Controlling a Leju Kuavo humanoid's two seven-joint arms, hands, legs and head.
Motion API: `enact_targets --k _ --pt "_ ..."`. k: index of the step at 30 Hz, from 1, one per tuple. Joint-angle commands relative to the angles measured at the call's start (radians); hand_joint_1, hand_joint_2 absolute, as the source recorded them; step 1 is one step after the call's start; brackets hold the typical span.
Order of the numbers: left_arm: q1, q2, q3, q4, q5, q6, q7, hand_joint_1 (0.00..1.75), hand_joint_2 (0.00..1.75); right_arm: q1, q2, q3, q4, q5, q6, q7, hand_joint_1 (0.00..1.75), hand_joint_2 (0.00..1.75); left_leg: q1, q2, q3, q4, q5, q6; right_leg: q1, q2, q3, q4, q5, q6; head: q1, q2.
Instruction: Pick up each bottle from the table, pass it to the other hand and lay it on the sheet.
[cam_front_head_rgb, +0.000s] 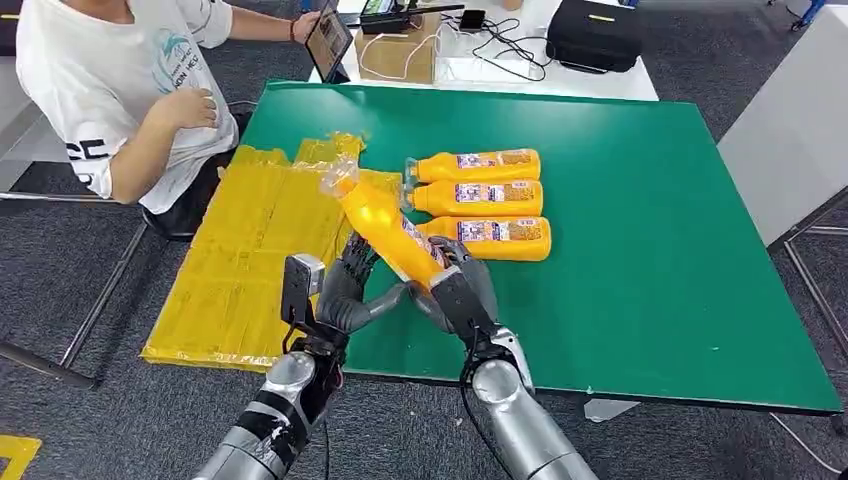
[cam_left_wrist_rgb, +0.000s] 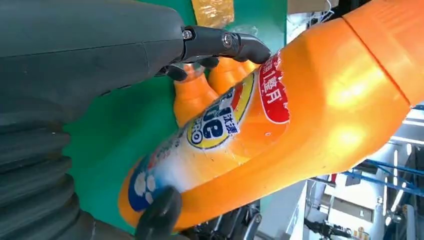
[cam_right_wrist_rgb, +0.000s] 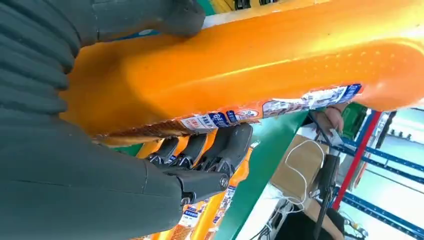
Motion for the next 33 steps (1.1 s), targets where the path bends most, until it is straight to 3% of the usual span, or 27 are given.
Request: enact_targets --k 1,33 --pt "-0.043 0.031 -0.036 0.033 0.007 -0.004 0.007 0.00 1.75 -0.055 -0.002 0.028 0.085 -0.006 0.006 -0.003 1.75 1.75 0.002 0.001 0.006 0.000 -0.003 -0.002 0.002 0.000 0.006 0.000 -0.002 -0.002 0.000 0.000" --pt "-0.080 0.017 -0.054 0.091 0.036 0.002 0.006 0.00 1.75 -0.027 0.050 0.138 0.144 -0.028 0.068 -0.027 1.75 1.75 0.001 0.000 0.003 0.000 -0.001 -0.001 0.001 0.000 0.003 -0.001 -0.001 -0.002 0.000 0.000"
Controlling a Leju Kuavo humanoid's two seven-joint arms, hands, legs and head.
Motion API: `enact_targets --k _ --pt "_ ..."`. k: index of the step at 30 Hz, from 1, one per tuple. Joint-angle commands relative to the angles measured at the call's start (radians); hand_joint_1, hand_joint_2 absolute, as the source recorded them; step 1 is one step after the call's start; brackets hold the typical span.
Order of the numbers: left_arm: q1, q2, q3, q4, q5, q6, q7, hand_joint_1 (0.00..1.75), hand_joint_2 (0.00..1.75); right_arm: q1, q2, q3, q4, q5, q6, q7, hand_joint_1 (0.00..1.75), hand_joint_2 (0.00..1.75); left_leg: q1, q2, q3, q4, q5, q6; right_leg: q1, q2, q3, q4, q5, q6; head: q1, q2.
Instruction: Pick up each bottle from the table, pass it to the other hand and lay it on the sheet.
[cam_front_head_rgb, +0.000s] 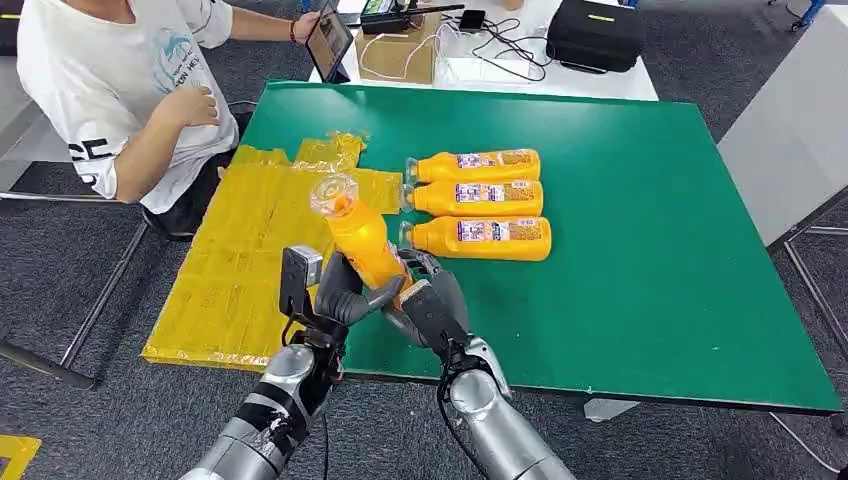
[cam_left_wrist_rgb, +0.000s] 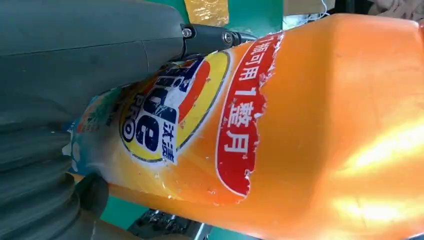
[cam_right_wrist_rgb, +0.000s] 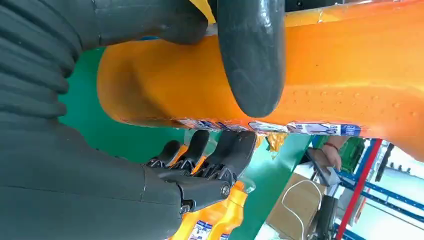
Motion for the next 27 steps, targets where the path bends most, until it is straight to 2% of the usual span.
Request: enact_targets --k 1,7,8,9,10,16,27 --pt "-0.054 0.008 -0.036 0.079 0.003 -0.003 0.003 0.00 1.75 -0.025 0.006 0.076 0.070 -0.003 0.035 -0.005 1.75 1.75 0.002 0.000 0.005 0.000 -0.003 -0.002 0.002 0.000 0.006 -0.001 -0.002 -0.002 0.000 0.000" --pt "-0.073 0.012 -0.034 0.096 0.010 0.008 -0.012 0.00 1.75 -0.038 0.003 0.132 0.078 0.020 0.024 -0.008 1.75 1.75 0.001 0.001 0.004 0.000 -0.002 -0.001 0.002 0.000 0.004 0.000 -0.002 -0.002 0.000 0.000" --pt "-0.079 0.016 -0.036 0.095 0.002 0.015 -0.018 0.00 1.75 -0.044 0.002 0.132 0.080 0.033 -0.009 -0.007 1.29 1.75 0.002 0.000 0.006 0.001 -0.003 -0.002 0.002 -0.001 0.006 0.000 -0.003 -0.002 0.000 0.000" --pt "-0.083 0.019 -0.034 0.095 -0.001 0.020 -0.022 1.75 1.75 -0.047 0.002 0.126 0.081 0.022 -0.006 -0.006 0.31 1.75 0.001 0.001 0.003 0.000 -0.002 -0.001 0.001 0.000 0.003 0.000 -0.001 -0.001 0.000 0.000" --pt "-0.084 0.021 -0.029 0.090 -0.003 0.029 -0.031 1.75 1.75 -0.048 0.001 0.115 0.076 0.013 -0.015 -0.008 0.00 1.75 0.002 0.001 0.004 0.001 -0.002 -0.002 0.002 0.000 0.004 0.000 -0.002 -0.002 0.000 0.000" --pt "-0.089 0.048 0.037 0.054 -0.005 0.087 -0.042 1.75 1.75 -0.045 -0.019 0.065 0.025 -0.014 -0.063 -0.003 0.00 1.75 0.001 0.002 0.003 0.000 -0.002 -0.001 0.001 0.001 0.003 0.000 -0.001 -0.001 0.000 0.000" --pt "-0.177 0.146 0.168 0.113 -0.121 0.273 -0.085 1.75 1.75 0.015 -0.068 -0.006 -0.098 -0.027 -0.082 0.004 0.00 1.75 0.002 0.001 0.005 0.000 -0.002 -0.002 0.002 0.000 0.005 0.000 -0.002 -0.002 0.000 0.000"
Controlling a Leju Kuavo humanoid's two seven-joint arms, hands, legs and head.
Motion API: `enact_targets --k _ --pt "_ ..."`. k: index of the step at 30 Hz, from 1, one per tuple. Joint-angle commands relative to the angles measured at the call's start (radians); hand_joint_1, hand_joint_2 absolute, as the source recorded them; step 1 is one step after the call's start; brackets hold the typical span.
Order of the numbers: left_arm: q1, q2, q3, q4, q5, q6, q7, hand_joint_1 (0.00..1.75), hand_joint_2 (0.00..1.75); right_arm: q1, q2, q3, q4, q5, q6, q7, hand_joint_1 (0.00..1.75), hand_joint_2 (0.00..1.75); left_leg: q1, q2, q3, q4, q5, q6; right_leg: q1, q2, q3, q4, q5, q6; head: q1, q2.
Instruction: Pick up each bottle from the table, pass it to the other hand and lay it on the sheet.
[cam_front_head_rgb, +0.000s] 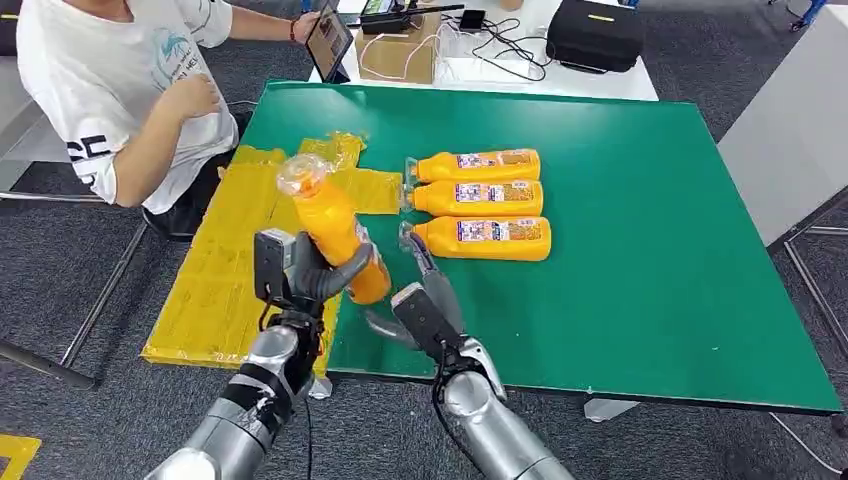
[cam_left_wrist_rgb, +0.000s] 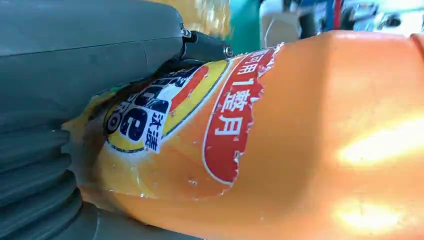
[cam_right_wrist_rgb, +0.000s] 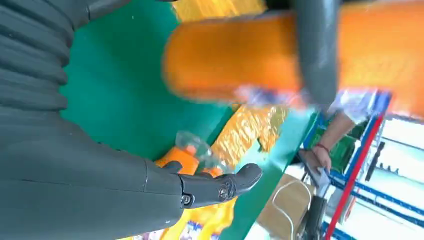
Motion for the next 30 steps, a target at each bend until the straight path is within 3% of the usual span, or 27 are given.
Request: enact_targets --k 1,7,11,19,23,24,30 --pt "-0.117 0.112 0.106 0.100 -0.131 0.150 -0.025 1.75 1.75 0.017 -0.057 -0.056 -0.086 -0.001 -0.010 0.005 0.00 1.75 0.002 0.001 0.007 0.001 -0.004 -0.002 0.003 0.000 0.007 0.000 -0.003 -0.003 0.000 0.000" --pt "-0.231 0.217 0.125 0.258 -0.418 0.347 -0.013 1.75 1.75 0.029 -0.063 -0.111 -0.142 -0.017 -0.011 -0.006 0.00 1.75 0.002 0.001 0.005 0.001 -0.002 -0.002 0.002 0.000 0.005 0.001 -0.002 -0.002 0.000 0.000" --pt "-0.325 0.286 0.037 0.422 -0.746 0.409 0.109 1.75 1.75 0.024 -0.072 -0.127 -0.171 -0.030 0.005 -0.013 0.00 1.75 0.002 0.000 0.003 0.001 -0.001 -0.002 0.002 -0.001 0.003 0.001 -0.002 -0.002 0.000 0.000" --pt "-0.378 0.361 -0.112 0.556 -1.054 0.339 0.275 1.75 1.75 0.004 -0.073 -0.109 -0.162 -0.033 0.042 -0.012 0.00 1.75 0.001 0.002 0.003 0.000 -0.001 -0.001 0.001 0.000 0.003 0.001 -0.002 -0.002 0.000 0.000" --pt "-0.378 0.361 -0.112 0.556 -1.054 0.339 0.275 1.75 1.75 0.004 -0.073 -0.109 -0.162 -0.033 0.042 -0.012 0.00 1.75 0.003 0.003 0.009 0.002 -0.005 -0.003 0.004 0.001 0.009 0.002 -0.005 -0.003 0.000 0.000" --pt "-0.383 0.364 -0.124 0.565 -1.074 0.301 0.280 1.75 1.75 0.001 -0.071 -0.107 -0.161 -0.033 0.047 -0.012 0.00 1.75 0.001 0.002 0.004 0.001 -0.002 -0.002 0.001 0.001 0.003 0.001 -0.002 -0.002 0.000 0.000" --pt "-0.397 0.395 -0.243 0.620 -1.255 0.118 0.349 1.75 1.75 -0.012 -0.069 -0.090 -0.155 -0.035 0.074 -0.013 0.00 1.75 0.002 0.004 0.006 0.002 -0.003 -0.002 0.002 0.002 0.005 0.001 -0.003 -0.003 0.000 0.000"
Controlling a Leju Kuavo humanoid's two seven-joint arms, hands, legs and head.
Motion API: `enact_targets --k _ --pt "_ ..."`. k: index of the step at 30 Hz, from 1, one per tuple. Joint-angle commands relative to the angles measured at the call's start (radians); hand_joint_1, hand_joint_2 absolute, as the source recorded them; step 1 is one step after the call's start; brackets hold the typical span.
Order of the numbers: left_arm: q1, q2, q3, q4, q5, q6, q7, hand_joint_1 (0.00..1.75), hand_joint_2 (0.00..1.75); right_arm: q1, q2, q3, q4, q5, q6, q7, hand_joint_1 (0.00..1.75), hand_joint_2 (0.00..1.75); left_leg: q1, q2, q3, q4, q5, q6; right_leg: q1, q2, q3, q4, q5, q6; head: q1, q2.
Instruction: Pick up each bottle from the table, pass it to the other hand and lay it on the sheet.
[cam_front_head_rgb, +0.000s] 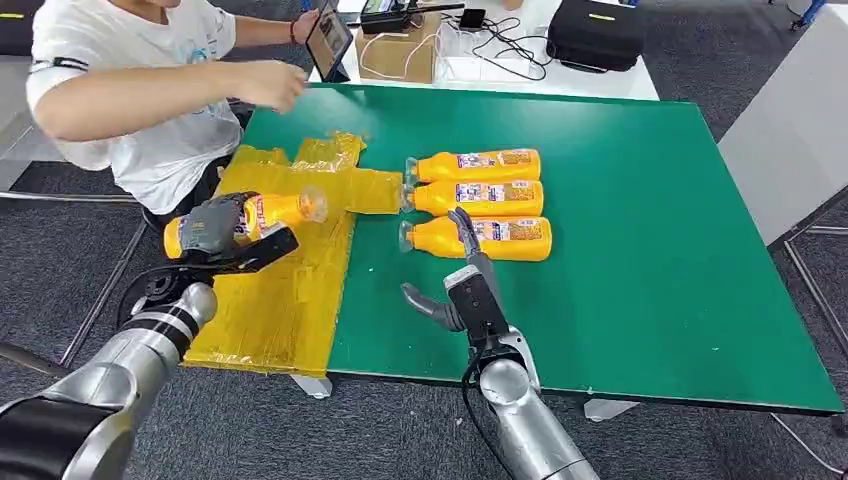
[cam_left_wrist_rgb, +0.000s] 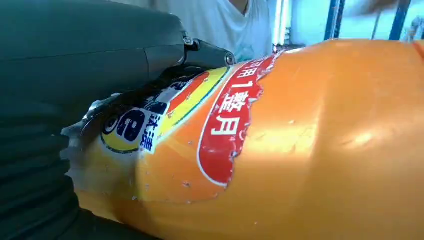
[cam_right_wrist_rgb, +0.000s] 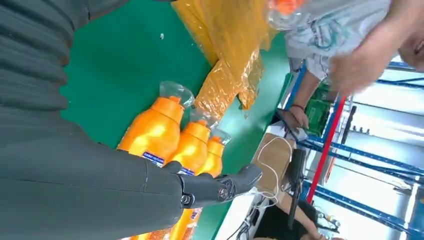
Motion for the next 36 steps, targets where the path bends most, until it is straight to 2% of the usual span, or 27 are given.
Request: enact_targets --k 1,4,9,12,14,15,16,22,26,36 --pt "-0.086 0.052 -0.196 0.172 -0.190 -0.209 0.081 1.75 1.75 -0.050 -0.017 0.017 0.025 -0.007 0.031 0.000 0.00 1.75 0.003 0.002 0.007 0.002 -0.004 -0.002 0.003 0.001 0.007 0.001 -0.003 -0.003 0.000 0.000" --pt "-0.089 0.049 -0.209 0.181 -0.211 -0.254 0.105 1.75 1.75 -0.055 -0.018 0.021 0.030 -0.005 0.040 0.003 0.00 1.75 0.001 0.001 0.002 0.000 -0.001 -0.001 0.001 0.000 0.002 0.000 -0.001 -0.001 0.000 0.000" --pt "-0.091 0.044 -0.217 0.188 -0.225 -0.284 0.129 1.75 1.75 -0.062 -0.016 0.023 0.039 -0.006 0.045 0.004 0.00 1.75 0.003 0.001 0.006 0.002 -0.004 -0.002 0.003 0.000 0.007 0.001 -0.004 -0.002 0.000 0.000" --pt "-0.090 0.042 -0.231 0.197 -0.249 -0.363 0.162 1.75 1.75 -0.078 -0.013 0.033 0.059 -0.005 0.061 0.009 0.00 1.75 0.001 0.001 0.003 0.000 -0.001 -0.001 0.001 0.001 0.003 0.000 -0.001 -0.001 0.000 0.000" --pt "-0.086 0.039 -0.223 0.202 -0.247 -0.386 0.179 1.75 1.75 -0.090 -0.009 0.039 0.077 -0.004 0.069 0.010 0.00 1.75 0.002 0.002 0.007 0.001 -0.004 -0.002 0.003 0.001 0.007 0.000 -0.003 -0.002 0.000 0.000" --pt "-0.083 0.037 -0.221 0.206 -0.248 -0.399 0.183 1.20 1.75 -0.094 -0.009 0.042 0.086 -0.002 0.069 0.012 0.00 1.75 0.001 0.002 0.005 0.000 -0.002 -0.001 0.001 0.001 0.005 0.000 -0.001 -0.002 0.000 0.000" --pt "-0.079 0.036 -0.220 0.204 -0.247 -0.398 0.180 0.00 1.75 -0.096 -0.008 0.043 0.088 -0.001 0.069 0.012 0.00 1.75 0.002 0.003 0.007 0.000 -0.003 -0.002 0.002 0.002 0.007 0.000 -0.002 -0.002 0.000 0.000" --pt "-0.072 0.034 -0.206 0.202 -0.236 -0.400 0.170 0.00 1.75 -0.101 -0.012 0.043 0.095 0.001 0.069 0.014 0.00 1.75 0.001 0.003 0.007 -0.001 -0.002 -0.002 0.002 0.002 0.007 -0.001 -0.001 -0.002 0.000 0.000" --pt "-0.066 0.036 -0.151 0.192 -0.197 -0.393 0.118 0.00 1.75 -0.108 -0.018 0.038 0.105 -0.003 0.072 0.014 0.00 1.75 0.001 0.003 0.008 -0.001 -0.003 -0.001 0.001 0.002 0.007 -0.001 -0.002 -0.002 0.000 0.000" --pt "-0.067 0.038 -0.149 0.193 -0.197 -0.394 0.115 0.00 1.75 -0.109 -0.020 0.037 0.106 -0.003 0.073 0.014 0.00 1.75 0.001 0.003 0.007 -0.001 -0.002 -0.001 0.001 0.002 0.007 0.000 -0.001 -0.002 0.000 0.000"
